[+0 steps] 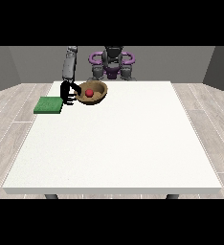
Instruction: Pick the cup and pour the ball into the bowl, then pick the bowl and place it on the pad
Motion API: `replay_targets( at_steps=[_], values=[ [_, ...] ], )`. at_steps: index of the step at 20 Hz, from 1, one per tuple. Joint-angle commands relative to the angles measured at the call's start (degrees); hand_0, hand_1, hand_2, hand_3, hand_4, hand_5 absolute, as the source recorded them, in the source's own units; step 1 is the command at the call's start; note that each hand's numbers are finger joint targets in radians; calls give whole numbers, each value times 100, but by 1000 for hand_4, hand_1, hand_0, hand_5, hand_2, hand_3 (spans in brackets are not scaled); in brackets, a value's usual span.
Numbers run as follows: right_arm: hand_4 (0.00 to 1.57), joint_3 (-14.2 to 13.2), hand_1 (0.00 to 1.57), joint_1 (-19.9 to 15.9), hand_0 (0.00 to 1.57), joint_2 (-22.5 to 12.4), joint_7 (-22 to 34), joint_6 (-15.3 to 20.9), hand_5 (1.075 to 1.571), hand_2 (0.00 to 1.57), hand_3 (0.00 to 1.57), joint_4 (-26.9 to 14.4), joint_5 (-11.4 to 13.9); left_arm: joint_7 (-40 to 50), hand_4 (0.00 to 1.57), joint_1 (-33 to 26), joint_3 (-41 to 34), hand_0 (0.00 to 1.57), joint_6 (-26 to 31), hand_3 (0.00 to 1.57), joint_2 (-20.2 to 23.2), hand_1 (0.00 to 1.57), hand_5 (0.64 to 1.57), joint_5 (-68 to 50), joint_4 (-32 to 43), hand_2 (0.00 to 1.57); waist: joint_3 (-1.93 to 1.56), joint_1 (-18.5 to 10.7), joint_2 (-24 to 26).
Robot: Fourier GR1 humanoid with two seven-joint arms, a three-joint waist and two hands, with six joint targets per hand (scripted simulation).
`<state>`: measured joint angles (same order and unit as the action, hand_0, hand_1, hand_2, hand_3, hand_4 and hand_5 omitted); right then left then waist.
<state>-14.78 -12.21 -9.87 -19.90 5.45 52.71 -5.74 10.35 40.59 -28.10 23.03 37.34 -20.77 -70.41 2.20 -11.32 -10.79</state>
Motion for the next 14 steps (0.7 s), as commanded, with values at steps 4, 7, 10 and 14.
replay_targets(
  at_steps=[4, 7, 10, 14],
  values=[
    [1026, -5, 1571, 43, 1571, -1123, 2037, 340, 1548, 1571, 1111, 408, 335, -36, 1191, -397, -178, 0, 22, 0, 138, 0, 1528, 89, 525, 0, -190, 492, 464],
    [1044, -156, 1571, -197, 1571, -1698, 2593, -155, 1558, 1571, 1025, 438, 164, -145, 1199, -576, -326, 0, 192, 0, 330, 0, 1539, 42, 759, 0, -209, 638, 498],
    [1061, -150, 1571, -666, 1571, -2029, 3151, -218, 1556, 1571, 865, 604, 206, -354, 1204, -628, -299, 0, 15, 0, 307, 0, 1537, 219, 868, 0, -215, 834, 499],
    [1085, -274, 1571, -674, 1571, -2439, 3194, -615, 1568, 1571, 679, 302, 209, -436, 1203, -887, -232, 0, 11, 0, 183, 0, 1541, 200, 770, 0, -221, 866, 670]
  ],
)
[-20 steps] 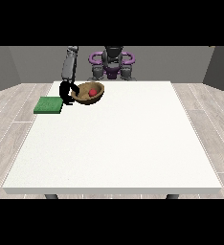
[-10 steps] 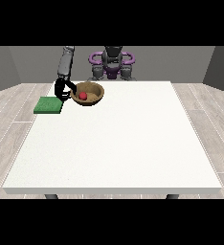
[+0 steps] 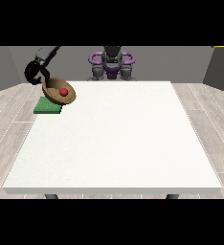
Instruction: Pick the cup and pour the ball into the bowl, then pick the bowl and place it on the pad
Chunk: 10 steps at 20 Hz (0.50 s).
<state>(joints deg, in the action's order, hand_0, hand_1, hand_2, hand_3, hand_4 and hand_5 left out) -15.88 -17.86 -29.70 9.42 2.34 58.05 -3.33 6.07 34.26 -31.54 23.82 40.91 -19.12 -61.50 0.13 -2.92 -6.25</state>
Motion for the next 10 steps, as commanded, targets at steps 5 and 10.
replay_targets(
  at_steps=[5, 10],
  values=[
    [1099, -783, 1571, -332, 1571, -961, -140, -781, 1564, 1571, 532, -791, -459, -235, 1205, -242, -259, 0, 373, 0, 363, 0, 1543, -290, 177, 0, -16, 4, -214],
    [1099, -690, 1571, -892, 1571, -1011, 211, -715, 1564, 1571, 532, -868, -405, -666, 1207, -274, -143, 0, 231, 0, 211, 0, 1551, -147, 331, 0, -13, 18, -437]
  ],
)
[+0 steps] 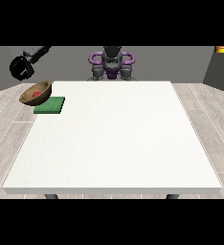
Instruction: Pick the cup and pour the ball into the bowl, then pick the bowl and place it on the pad
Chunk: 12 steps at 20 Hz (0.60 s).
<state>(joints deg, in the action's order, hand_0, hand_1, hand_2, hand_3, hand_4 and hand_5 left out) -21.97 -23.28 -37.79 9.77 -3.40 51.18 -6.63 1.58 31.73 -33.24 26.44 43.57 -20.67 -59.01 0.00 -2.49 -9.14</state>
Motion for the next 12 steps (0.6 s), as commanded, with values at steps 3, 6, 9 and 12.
replay_targets(
  at_steps=[3, 6, 9, 12],
  values=[
    [1109, -54, 1571, -310, 1571, -66, -255, -10, 1567, 1571, 461, -494, 78, -167, 1212, 63, -23, 0, 87, 0, 197, 0, 1555, -104, 161, 0, -2, -29, -281],
    [1069, -130, 1571, -554, 1571, 295, -327, 396, 1566, 1571, 453, -590, -8, -440, 1212, 61, 56, 0, 56, 0, 54, 0, 1553, -31, 81, 0, -2, -158, -507],
    [1052, -117, 1571, -619, 1571, 491, -477, 438, 1569, 1571, 450, -801, -32, -530, 1206, 31, 60, 0, 95, 0, 83, 0, 1555, -60, 48, 0, -2, -222, -502],
    [1017, 44, 1571, -590, 1571, 781, -540, 534, 1571, 1571, 537, -769, 28, -624, 1205, -76, 139, 0, -81, 0, 8, 0, 1555, 96, 183, 0, 0, -26, -334]
  ],
)
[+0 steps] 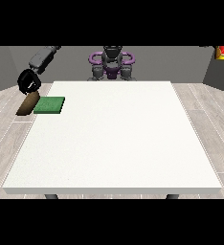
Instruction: Pick the cup and pour the ball into the bowl, then pick the bowl and place it on the pad
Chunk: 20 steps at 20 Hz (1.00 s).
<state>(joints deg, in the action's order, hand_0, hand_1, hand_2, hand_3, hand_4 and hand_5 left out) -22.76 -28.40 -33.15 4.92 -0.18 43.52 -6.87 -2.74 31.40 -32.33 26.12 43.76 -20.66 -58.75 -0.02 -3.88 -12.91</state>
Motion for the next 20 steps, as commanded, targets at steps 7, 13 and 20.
replay_targets(
  at_steps=[7, 13, 20],
  values=[
    [527, -554, 1571, -289, 1571, -292, -195, 159, 1568, 1571, 1011, -1037, -315, 398, 1190, 174, -51, 0, 234, 0, 367, 0, 1562, -420, -296, 0, -7, -234, -190],
    [0, -361, 1535, -612, 1535, -442, -74, 561, 1553, 1445, 877, -796, -112, 0, 1194, 37, 44, 0, -80, 0, 218, 0, 1562, -110, -27, 0, 1, 25, -147],
    [0, -662, 1451, -794, 1451, -50, -637, 735, 1540, 1383, 753, -1008, -479, -228, 1187, 59, -231, 0, 200, 0, 640, 0, 1564, -299, 188, 0, -3, -144, -523]
  ],
)
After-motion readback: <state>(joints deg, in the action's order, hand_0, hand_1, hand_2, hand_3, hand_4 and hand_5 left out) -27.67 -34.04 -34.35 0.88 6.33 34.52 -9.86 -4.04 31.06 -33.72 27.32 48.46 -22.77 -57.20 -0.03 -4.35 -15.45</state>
